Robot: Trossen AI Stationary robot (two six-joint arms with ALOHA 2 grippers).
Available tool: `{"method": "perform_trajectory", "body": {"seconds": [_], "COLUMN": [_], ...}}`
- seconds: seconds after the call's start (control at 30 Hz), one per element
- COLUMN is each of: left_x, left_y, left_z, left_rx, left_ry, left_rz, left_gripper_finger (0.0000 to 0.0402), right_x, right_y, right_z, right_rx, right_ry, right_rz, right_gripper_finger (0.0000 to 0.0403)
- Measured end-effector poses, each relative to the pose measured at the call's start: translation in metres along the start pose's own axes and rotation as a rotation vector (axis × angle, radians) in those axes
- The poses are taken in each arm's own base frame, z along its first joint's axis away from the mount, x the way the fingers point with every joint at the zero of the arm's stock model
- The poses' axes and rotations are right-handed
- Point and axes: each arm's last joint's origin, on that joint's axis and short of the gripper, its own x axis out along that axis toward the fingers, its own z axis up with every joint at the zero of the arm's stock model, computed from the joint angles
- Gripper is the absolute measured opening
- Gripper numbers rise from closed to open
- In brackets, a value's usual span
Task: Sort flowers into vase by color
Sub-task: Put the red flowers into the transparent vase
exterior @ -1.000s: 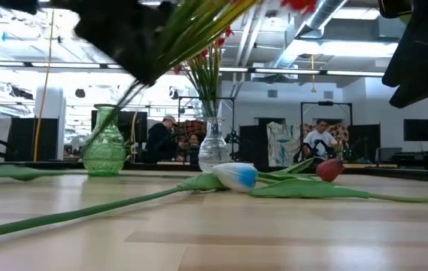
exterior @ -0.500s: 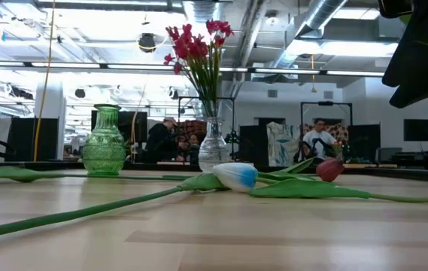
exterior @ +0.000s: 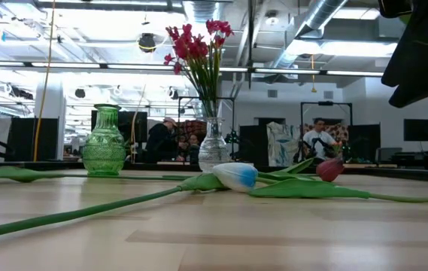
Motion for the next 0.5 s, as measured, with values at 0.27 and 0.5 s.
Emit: {"method": "perform_trajectory", "body": {"seconds": [0.27,0.5], "left_x": [0.022,0.034], "left_y": [0.043,0.072], "left_z": [-0.038,-0.057], "left_rx": [0.060,0.069], "left_ry": [0.041,0.059], "left_rz": [0.123,0.181], "left_gripper_finger": [0.0000,0.0000], "right_x": [0.000,0.000], "right_y": [0.000,0.000], "right_z": [0.000,0.000], "right_rx": [0.000,0.000], "right_ry": [-0.002,-0.003], "right_rz": [0.000,0.000], "right_gripper_finger": [0.0195,0.0195]}}
